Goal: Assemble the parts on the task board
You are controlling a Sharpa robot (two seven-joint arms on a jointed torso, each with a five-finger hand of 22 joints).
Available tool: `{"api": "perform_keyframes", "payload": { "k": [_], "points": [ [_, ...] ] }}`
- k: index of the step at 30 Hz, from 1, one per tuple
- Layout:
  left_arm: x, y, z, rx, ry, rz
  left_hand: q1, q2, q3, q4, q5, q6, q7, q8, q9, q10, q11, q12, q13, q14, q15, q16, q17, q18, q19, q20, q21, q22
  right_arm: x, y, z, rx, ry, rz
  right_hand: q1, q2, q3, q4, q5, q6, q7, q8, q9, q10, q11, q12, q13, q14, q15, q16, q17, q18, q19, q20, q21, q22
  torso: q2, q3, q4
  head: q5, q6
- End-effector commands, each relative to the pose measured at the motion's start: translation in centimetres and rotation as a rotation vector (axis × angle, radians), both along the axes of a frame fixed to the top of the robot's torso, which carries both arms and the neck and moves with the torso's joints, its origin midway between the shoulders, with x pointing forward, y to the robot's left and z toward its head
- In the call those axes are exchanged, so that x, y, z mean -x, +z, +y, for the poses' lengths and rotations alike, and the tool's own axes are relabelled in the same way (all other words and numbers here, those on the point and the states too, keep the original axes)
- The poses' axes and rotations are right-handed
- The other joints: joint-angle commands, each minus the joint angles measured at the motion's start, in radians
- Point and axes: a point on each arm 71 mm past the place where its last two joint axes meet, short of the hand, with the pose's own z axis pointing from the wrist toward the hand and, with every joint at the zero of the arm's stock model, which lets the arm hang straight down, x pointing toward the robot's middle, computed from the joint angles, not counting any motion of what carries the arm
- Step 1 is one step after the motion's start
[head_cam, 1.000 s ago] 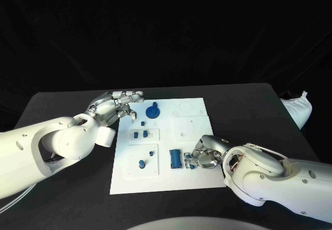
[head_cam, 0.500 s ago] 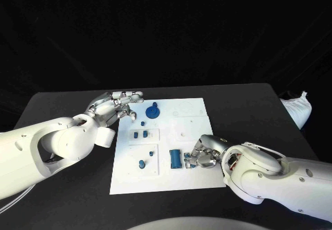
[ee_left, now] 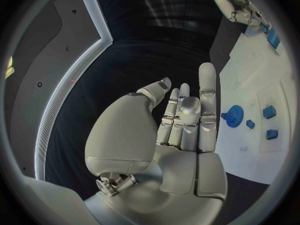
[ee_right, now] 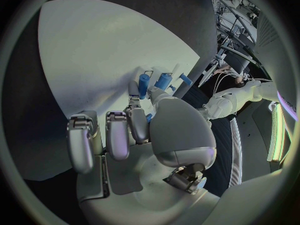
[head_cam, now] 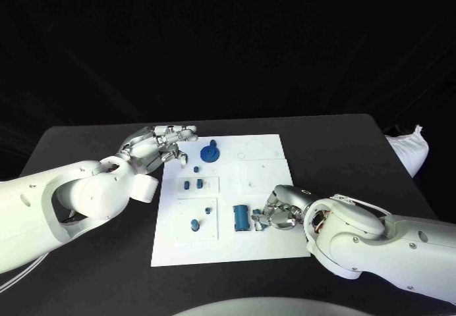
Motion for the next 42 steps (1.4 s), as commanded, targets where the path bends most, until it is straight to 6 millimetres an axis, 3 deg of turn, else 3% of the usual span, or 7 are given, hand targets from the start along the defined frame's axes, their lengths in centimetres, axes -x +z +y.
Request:
{"api": "perform_keyframes", "payload": {
  "k": [1, 4, 13, 28, 36, 42],
  "points": [
    [0.1, 0.1, -0.2, 0.009, -0.022, -0.006, 0.001, 0.012, -0.003, -0.004, -0.002, -0.007, 0.002, 0.006, 0.001, -0.008, 0.002, 0.002, 0.002, -0.005, -0.001, 0.0, -0.001, 0.019, 0.003, 0.006, -0.003, -0.001, 0.2, -0.3, -0.2, 0.055, -0.025, 0.029, -0.02, 0.001, -0.025, 0.017, 0.003, 0.005, -0.005, 0.009, 0.003, 0.037, -0.009, 0.007, 0.134, 0.08, -0.01, 0.005, 0.132, -0.007, 0.105, -0.009, 0.002, 0.263, 0.0, 0.0006, -0.0008, -0.001, 0.001],
    [0.1, 0.1, -0.2, 0.009, -0.022, -0.006, 0.001, 0.012, -0.003, -0.004, -0.002, -0.007, 0.002, 0.006, 0.001, -0.008, 0.002, 0.002, 0.002, -0.005, -0.001, 0.0, -0.001, 0.019, 0.003, 0.006, -0.003, -0.001, 0.2, -0.3, -0.2, 0.057, -0.023, 0.025, -0.039, 0.011, -0.066, 0.038, -0.023, 0.004, -0.007, 0.015, 0.007, 0.039, -0.01, 0.012, 0.138, 0.08, -0.012, 0.005, 0.132, -0.007, 0.105, -0.01, 0.002, 0.263, -0.001, 0.0004, -0.0011, -0.001, 0.0],
    [0.1, 0.1, -0.2, 0.005, -0.021, -0.008, 0.001, 0.012, -0.003, -0.004, -0.002, -0.007, 0.002, 0.006, 0.001, -0.008, 0.002, 0.002, 0.002, -0.005, -0.001, 0.0, -0.001, 0.019, 0.003, 0.006, -0.003, -0.001, 0.3, 0.0, -0.2, 0.056, -0.015, -0.001, -0.114, 0.035, -0.163, 0.041, -0.092, 0.0, -0.008, 0.028, 0.015, 0.041, -0.011, 0.015, 0.143, 0.08, -0.012, 0.005, 0.133, -0.007, 0.105, -0.011, 0.002, 0.263, 0.0, 0.0008, -0.0006, -0.002, 0.001],
    [0.0, 0.1, -0.1, 0.003, -0.021, -0.01, 0.0, 0.012, -0.004, -0.004, -0.002, -0.008, 0.002, 0.007, 0.001, -0.009, 0.002, 0.004, 0.002, -0.006, -0.001, 0.0, -0.002, 0.019, 0.003, 0.007, -0.003, -0.001, 0.6, 0.6, -0.7, 0.06, -0.013, -0.03, -0.133, 0.052, -0.201, 0.041, -0.094, -0.003, -0.008, 0.033, 0.018, 0.041, -0.011, 0.014, 0.144, 0.08, -0.012, 0.006, 0.134, -0.007, 0.105, -0.011, 0.002, 0.263, 0.0, 0.0008, -0.001, -0.002, 0.003],
    [0.0, 0.1, -0.1, 0.003, -0.02, -0.011, 0.0, 0.012, -0.004, -0.004, -0.002, -0.008, 0.002, 0.007, 0.001, -0.009, 0.002, 0.004, 0.002, -0.006, -0.001, 0.0, -0.002, 0.019, 0.003, 0.007, -0.003, -0.001, 0.3, 0.6, -1.9, 0.055, -0.025, -0.044, -0.073, 0.061, -0.221, 0.033, -0.074, -0.011, -0.007, 0.036, 0.021, 0.039, -0.011, 0.006, 0.143, 0.08, -0.012, 0.004, 0.132, -0.007, 0.105, -0.011, 0.002, 0.263, -0.001, 0.0004, 0.0001, -0.003, 0.006],
    [-0.2, 0.0, 0.1, 0.003, -0.013, -0.016, 0.0, 0.013, -0.004, -0.004, -0.002, -0.008, 0.003, 0.007, 0.0, -0.011, 0.003, 0.006, 0.002, -0.007, -0.001, -0.002, -0.006, 0.019, 0.003, 0.007, -0.004, -0.001, -0.3, 1.3, -2.6, -0.113, -0.018, -0.095, 0.042, 0.058, -0.231, 0.006, -0.056, -0.068, 0.013, 0.007, 0.009, 0.024, 0.005, -0.046, 0.124, 0.076, 0.0, -0.01, 0.114, -0.007, 0.105, -0.003, 0.002, 0.263, -0.004, -0.0005, 0.0, -0.006, 0.014]
  ]
}}
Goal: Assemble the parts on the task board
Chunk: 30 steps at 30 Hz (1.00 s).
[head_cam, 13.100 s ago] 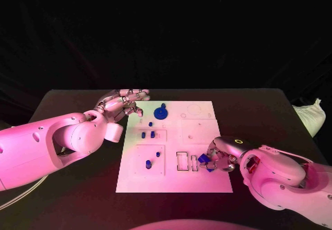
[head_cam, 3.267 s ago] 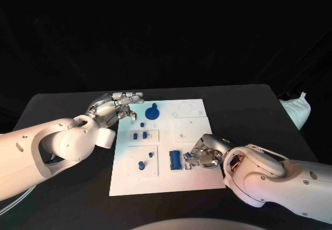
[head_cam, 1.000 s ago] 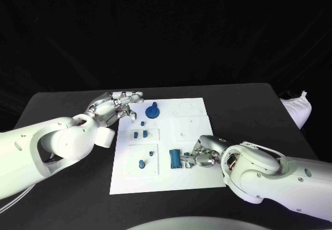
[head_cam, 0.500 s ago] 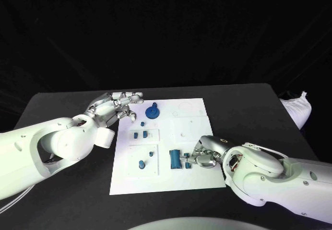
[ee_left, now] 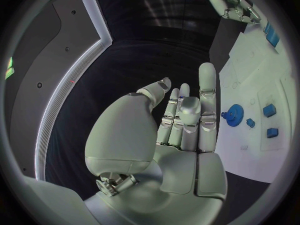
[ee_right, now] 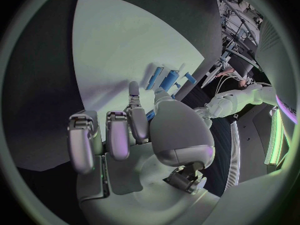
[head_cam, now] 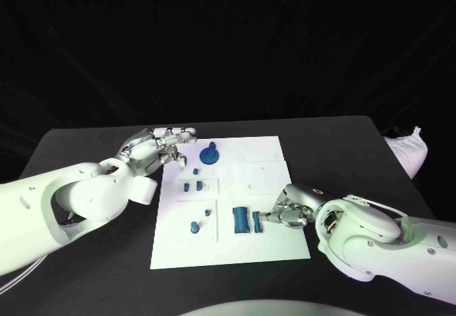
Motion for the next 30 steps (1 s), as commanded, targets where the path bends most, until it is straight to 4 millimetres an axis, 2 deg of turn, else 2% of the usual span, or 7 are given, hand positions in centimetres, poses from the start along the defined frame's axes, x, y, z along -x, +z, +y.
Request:
{"api": "perform_keyframes", "payload": {
  "k": [1, 5, 11, 17, 20, 23, 30],
  "points": [
    [-0.1, 0.1, -0.1, 0.01, -0.011, -0.016, -0.001, 0.012, -0.005, -0.004, -0.002, -0.007, 0.001, 0.004, 0.001, -0.008, -0.001, 0.006, 0.001, -0.008, -0.001, -0.003, -0.004, 0.019, 0.003, 0.007, -0.004, -0.002, -0.6, 0.7, -0.3, -0.19, 0.012, -0.056, 0.065, 0.003, 0.006, -0.023, 0.014, -0.041, 0.015, -0.024, -0.01, 0.022, 0.016, -0.03, 0.12, 0.074, 0.01, -0.012, 0.109, -0.007, 0.105, 0.007, 0.002, 0.263, -0.003, -0.0024, 0.0004, -0.004, 0.007],
    [-0.5, 0.0, 0.3, 0.008, 0.009, -0.026, -0.007, 0.012, -0.011, -0.002, -0.003, -0.006, 0.0, 0.008, 0.001, -0.011, -0.001, 0.014, 0.002, -0.029, 0.001, -0.023, -0.041, 0.019, -0.006, 0.008, -0.01, -0.005, -2.4, 1.7, -1.6, -0.424, -0.008, -0.067, 0.169, 0.005, 0.013, -0.069, 0.003, -0.083, 0.037, -0.052, -0.022, -0.013, 0.036, -0.121, 0.084, 0.065, 0.027, -0.038, 0.075, -0.007, 0.105, 0.02, 0.002, 0.263, -0.012, -0.0057, 0.001, -0.008, 0.013],
    [-1.4, -0.3, 0.9, 0.006, 0.053, -0.035, -0.007, 0.02, -0.023, -0.007, -0.002, -0.001, -0.006, 0.024, 0.0, -0.015, -0.002, 0.043, -0.004, -0.24, 0.005, -0.275, -0.325, 0.019, -0.129, 0.015, -0.111, -0.059, -5.3, 2.8, -4.1, -0.629, -0.083, -0.101, 0.304, 0.003, 0.032, -0.156, -0.114, -0.107, 0.057, -0.073, -0.033, -0.059, 0.047, -0.242, 0.026, 0.059, 0.038, -0.06, 0.054, -0.007, 0.105, 0.032, 0.002, 0.263, -0.029, -0.0092, 0.0023, -0.014, 0.021],
    [-1.9, -0.7, 1.1, 0.005, 0.076, -0.034, -0.005, 0.029, -0.04, -0.014, -0.002, 0.001, -0.003, 0.033, -0.001, -0.013, 0.002, 0.056, -0.017, -0.266, 0.016, -0.461, -0.436, 0.019, -0.194, 0.028, -0.199, -0.125, -5.9, 3.3, -4.1, -0.566, -0.035, -0.153, 0.314, -0.019, 0.013, -0.178, -0.151, -0.067, 0.042, -0.051, -0.026, -0.055, 0.039, -0.238, 0.023, 0.065, 0.033, -0.045, 0.075, -0.007, 0.105, 0.031, 0.002, 0.263, -0.037, -0.0074, 0.004, -0.006, 0.021],
    [-2.0, -1.0, 1.3, 0.009, 0.095, -0.039, -0.012, 0.036, -0.043, -0.007, -0.002, 0.011, -0.007, 0.037, -0.001, -0.004, 0.005, 0.057, -0.023, -0.294, 0.027, -0.578, -0.495, 0.015, -0.243, 0.042, -0.253, -0.164, -5.9, 3.7, -3.2, -0.589, 0.005, -0.205, 0.309, 0.018, 0.021, -0.167, -0.143, -0.09, 0.048, -0.066, -0.033, -0.07, 0.044, -0.284, -0.001, 0.06, 0.035, -0.062, 0.055, -0.006, 0.104, 0.031, 0.001, 0.262, -0.041, -0.008, 0.0021, -0.002, 0.032],
    [-2.3, -1.2, 1.4, 0.013, 0.121, -0.05, -0.012, 0.039, -0.038, -0.005, -0.002, 0.015, -0.008, 0.031, -0.002, 0.002, 0.008, 0.037, -0.029, -0.293, 0.039, -0.691, -0.549, 0.016, -0.266, 0.052, -0.295, -0.2, -6.2, 3.8, -2.9, -0.683, -0.017, -0.237, 0.329, 0.048, 0.036, -0.165, -0.124, -0.105, 0.057, -0.081, -0.043, -0.204, 0.055, -0.623, -0.168, 0.002, 0.042, -0.217, -0.12, 0.039, 0.022, 0.038, -0.167, 0.126, -0.047, -0.0105, 0.002, -0.002, 0.047],
    [-4.0, -2.0, 2.2, 0.01, 0.204, -0.072, -0.01, 0.046, -0.021, 0.001, -0.002, 0.03, -0.01, 0.004, -0.002, 0.029, 0.014, -0.048, -0.031, -0.262, 0.064, -0.883, -0.633, 0.019, -0.333, 0.085, -0.397, -0.29, -9.9, 2.4, -4.3, -0.958, -0.232, -0.18, 0.398, 0.046, 0.068, -0.159, -0.132, -0.181, 0.102, -0.087, -0.084, -0.376, 0.113, -1.045, -0.55, -0.255, 0.094, -0.881, -0.655, 0.173, -0.361, 0.086, -0.943, -0.457, -0.072, -0.0176, -0.0005, 0.0, 0.092]
  ]
}}
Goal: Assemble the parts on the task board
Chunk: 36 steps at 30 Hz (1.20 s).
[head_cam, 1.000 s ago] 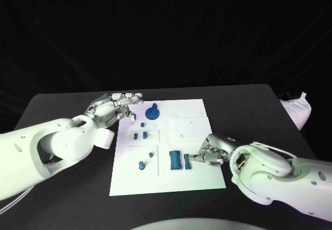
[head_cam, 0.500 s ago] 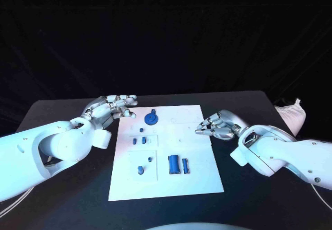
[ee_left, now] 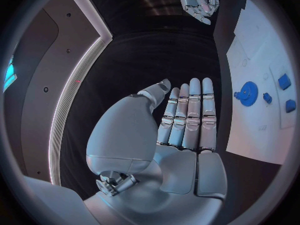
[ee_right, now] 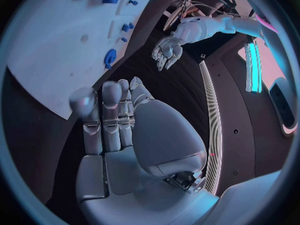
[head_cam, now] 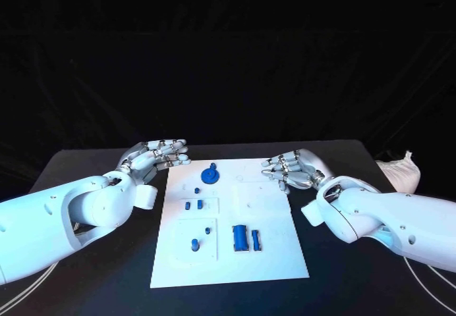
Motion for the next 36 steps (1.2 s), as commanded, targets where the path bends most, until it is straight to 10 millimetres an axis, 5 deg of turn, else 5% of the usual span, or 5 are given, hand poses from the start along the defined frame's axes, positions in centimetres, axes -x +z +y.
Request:
{"api": "perform_keyframes", "payload": {
  "k": [1, 19, 20, 23, 36],
  "points": [
    [-1.0, 0.0, 0.5, 0.021, 0.075, -0.044, 0.002, 0.011, 0.009, -0.001, -0.001, 0.011, 0.001, -0.011, -0.001, 0.012, 0.001, -0.03, -0.002, 0.006, 0.008, -0.054, -0.025, 0.019, -0.018, 0.011, -0.031, -0.03, -2.0, -0.6, -1.2, -0.277, -0.117, 0.053, 0.03, -0.011, 0.012, 0.006, -0.013, -0.02, 0.016, -0.007, -0.017, -0.01, 0.023, -0.123, -0.177, -0.069, 0.028, -0.178, -0.098, 0.016, -0.098, 0.023, -0.193, -0.135, -0.022, -0.007, -0.0022, 0.002, 0.034],
    [-3.5, -1.5, 0.1, -0.042, 0.226, -0.099, -0.008, 0.007, -0.04, 0.006, -0.001, -0.012, 0.013, -0.062, -0.003, -0.039, 0.037, -0.152, -0.002, -0.04, 0.065, -0.263, -0.151, 0.022, -0.168, 0.078, -0.18, -0.185, -7.6, -2.2, -1.0, -0.429, -0.103, 0.058, 0.044, -0.015, -0.035, 0.0, -0.024, -0.044, 0.013, -0.006, -0.127, 0.013, 0.074, -0.199, -0.782, -0.087, 0.118, -0.631, -0.57, 0.021, -0.121, 0.127, -0.698, -0.6, -0.05, -0.0008, -0.0017, 0.021, 0.12],
    [-3.3, -1.6, -0.1, -0.024, 0.178, -0.052, -0.393, 0.083, -0.152, 0.015, -0.092, -0.309, -0.046, -0.124, -0.067, -0.344, -0.014, -0.212, -0.063, -0.346, 0.015, -0.354, -0.183, -0.042, -0.397, -0.003, -0.246, -0.248, -7.5, -2.4, -1.5, -0.375, -0.168, 0.069, -0.409, -0.054, 0.003, -0.03, -0.093, -0.335, -0.038, -0.069, -0.206, -0.324, 0.027, -0.261, -0.843, -0.439, 0.086, -0.691, -0.599, -0.046, -0.443, 0.062, -0.756, -0.686, -0.046, -0.005, -0.002, 0.015, 0.108],
    [-3.2, -1.7, -0.2, -0.028, 0.182, -0.051, -0.452, 0.083, -0.173, 0.015, -0.092, -0.36, -0.053, -0.124, -0.067, -0.395, -0.021, -0.212, -0.063, -0.39, 0.012, -0.354, -0.191, -0.042, -0.436, -0.015, -0.246, -0.26, -7.4, -2.4, -1.3, -0.38, -0.17, 0.067, -0.48, -0.054, 0.003, -0.035, -0.093, -0.38, -0.043, -0.069, -0.206, -0.372, 0.024, -0.261, -0.843, -0.485, 0.012, -0.691, -0.617, -0.046, -0.482, 0.055, -0.756, -0.718, -0.05, -0.0038, -0.0024, 0.018, 0.108],
    [0.4, -3.0, -2.5, -0.134, 0.274, -0.059, -0.808, 0.083, -0.279, 0.015, -0.092, -0.637, -0.107, -0.124, -0.067, -0.678, -0.134, -0.212, -0.063, -0.669, -0.088, -0.354, -0.264, -0.081, -0.648, -0.09, -0.246, -0.32, -3.2, -2.1, 3.3, -0.479, -0.228, 0.058, -0.902, -0.054, 0.003, -0.108, -0.093, -0.648, -0.147, -0.069, -0.206, -0.678, -0.07, -0.261, -0.843, -0.803, 0.012, -0.691, -0.705, -0.084, -0.768, -0.005, -0.756, -0.813, -0.132, 0.0175, -0.0088, 0.071, 0.121]
  ]
}}
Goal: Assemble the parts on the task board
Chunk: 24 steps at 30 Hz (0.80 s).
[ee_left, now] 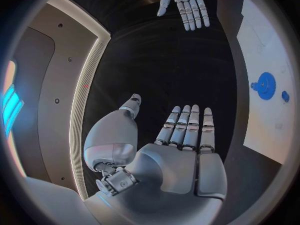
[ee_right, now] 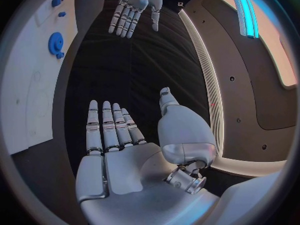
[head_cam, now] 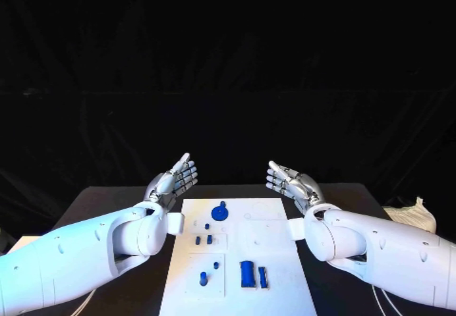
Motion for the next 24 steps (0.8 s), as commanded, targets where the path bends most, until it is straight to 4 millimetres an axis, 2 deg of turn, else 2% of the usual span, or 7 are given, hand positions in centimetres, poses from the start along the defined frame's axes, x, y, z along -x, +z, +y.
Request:
{"api": "perform_keyframes", "payload": {
  "k": [1, 4, 5, 8, 9, 10, 24],
  "points": [
    [1.1, -0.1, -0.2, -0.108, 0.095, -0.041, -0.212, 0.006, -0.063, 0.001, -0.01, -0.165, -0.032, -0.007, -0.005, -0.169, -0.082, -0.01, -0.005, -0.166, -0.054, -0.011, -0.015, -0.035, -0.127, -0.045, -0.011, -0.036, 0.8, 0.3, 0.1, -0.021, -0.108, -0.024, -0.264, -0.003, 0.002, -0.018, -0.009, -0.168, -0.066, -0.007, -0.007, -0.193, -0.042, -0.011, -0.006, -0.199, -0.013, -0.008, -0.035, -0.035, -0.179, -0.037, -0.008, -0.059, -0.026, 0.0069, -0.0022, 0.01, 0.003],
    [2.1, -0.2, -0.8, -0.134, 0.121, -0.046, -0.274, 0.006, -0.082, 0.001, -0.01, -0.213, -0.103, -0.007, -0.005, -0.219, -0.082, -0.01, -0.005, -0.215, -0.054, -0.011, -0.015, -0.045, -0.164, -0.058, -0.011, -0.115, 1.4, 0.4, 0.5, -0.029, -0.116, -0.02, -0.336, -0.003, 0.002, -0.018, -0.009, -0.214, -0.066, -0.007, -0.007, -0.245, -0.042, -0.011, -0.006, -0.254, -0.013, -0.008, -0.035, -0.041, -0.228, -0.117, -0.008, -0.075, -0.027, 0.007, -0.0022, 0.011, 0.003],
    [2.3, -0.2, -0.9, -0.14, 0.127, -0.047, -0.29, 0.006, -0.086, 0.001, -0.01, -0.226, -0.103, -0.007, -0.005, -0.231, -0.082, -0.01, -0.005, -0.228, -0.054, -0.011, -0.015, -0.046, -0.173, -0.061, -0.011, -0.115, 1.4, 0.4, 0.6, -0.03, -0.117, -0.02, -0.356, -0.003, 0.002, -0.018, -0.009, -0.227, -0.066, -0.007, -0.007, -0.259, -0.042, -0.011, -0.006, -0.268, -0.013, -0.008, -0.035, -0.115, -0.241, -0.117, -0.008, -0.079, -0.027, 0.007, -0.0022, 0.011, 0.003],
    [2.8, -0.3, -1.1, -0.152, 0.139, -0.05, -0.336, 0.006, -0.1, 0.001, -0.01, -0.262, -0.103, -0.007, -0.005, -0.268, -0.082, -0.01, -0.005, -0.263, -0.054, -0.011, -0.015, -0.046, -0.201, -0.071, -0.011, -0.115, 1.4, 0.4, 0.6, -0.03, -0.117, -0.02, -0.411, -0.003, 0.002, -0.018, -0.009, -0.262, -0.066, -0.007, -0.007, -0.299, -0.042, -0.011, -0.006, -0.31, -0.013, -0.008, -0.035, -0.115, -0.279, -0.117, -0.008, -0.091, -0.027, 0.007, -0.0022, 0.011, 0.003],
    [3.0, -0.3, -1.2, -0.156, 0.143, -0.051, -0.355, 0.006, -0.106, 0.001, -0.01, -0.276, -0.103, -0.007, -0.005, -0.283, -0.082, -0.01, -0.005, -0.278, -0.054, -0.011, -0.015, -0.046, -0.212, -0.145, -0.011, -0.115, 1.4, 0.4, 0.6, -0.03, -0.117, -0.02, -0.432, -0.003, 0.002, -0.018, -0.009, -0.275, -0.066, -0.007, -0.007, -0.314, -0.042, -0.011, -0.006, -0.326, -0.013, -0.008, -0.035, -0.115, -0.293, -0.117, -0.008, -0.096, -0.027, 0.007, -0.0022, 0.011, 0.003],
    [3.0, -0.3, -1.2, -0.158, 0.145, -0.052, -0.368, 0.006, -0.11, 0.001, -0.01, -0.287, -0.103, -0.007, -0.005, -0.293, -0.082, -0.01, -0.005, -0.288, -0.054, -0.011, -0.015, -0.117, -0.219, -0.145, -0.011, -0.115, 1.4, 0.4, 0.6, -0.03, -0.117, -0.02, -0.448, -0.003, 0.002, -0.018, -0.009, -0.285, -0.066, -0.007, -0.007, -0.326, -0.042, -0.011, -0.006, -0.337, -0.013, -0.008, -0.035, -0.115, -0.304, -0.117, -0.008, -0.099, -0.027, 0.007, -0.0022, 0.011, 0.003],
    [3.1, -0.3, -1.2, -0.159, 0.146, -0.052, -0.507, 0.006, -0.205, 0.001, -0.01, -0.395, -0.103, -0.007, -0.005, -0.404, -0.082, -0.01, -0.005, -0.398, -0.054, -0.011, -0.015, -0.117, -0.301, -0.145, -0.011, -0.115, 1.4, 0.4, 0.6, -0.03, -0.117, -0.02, -0.614, -0.003, 0.002, -0.018, -0.009, -0.391, -0.066, -0.007, -0.007, -0.447, -0.042, -0.011, -0.006, -0.463, -0.013, -0.008, -0.035, -0.115, -0.416, -0.117, -0.008, -0.184, -0.027, 0.007, -0.0022, 0.011, 0.003]
  ]
}}
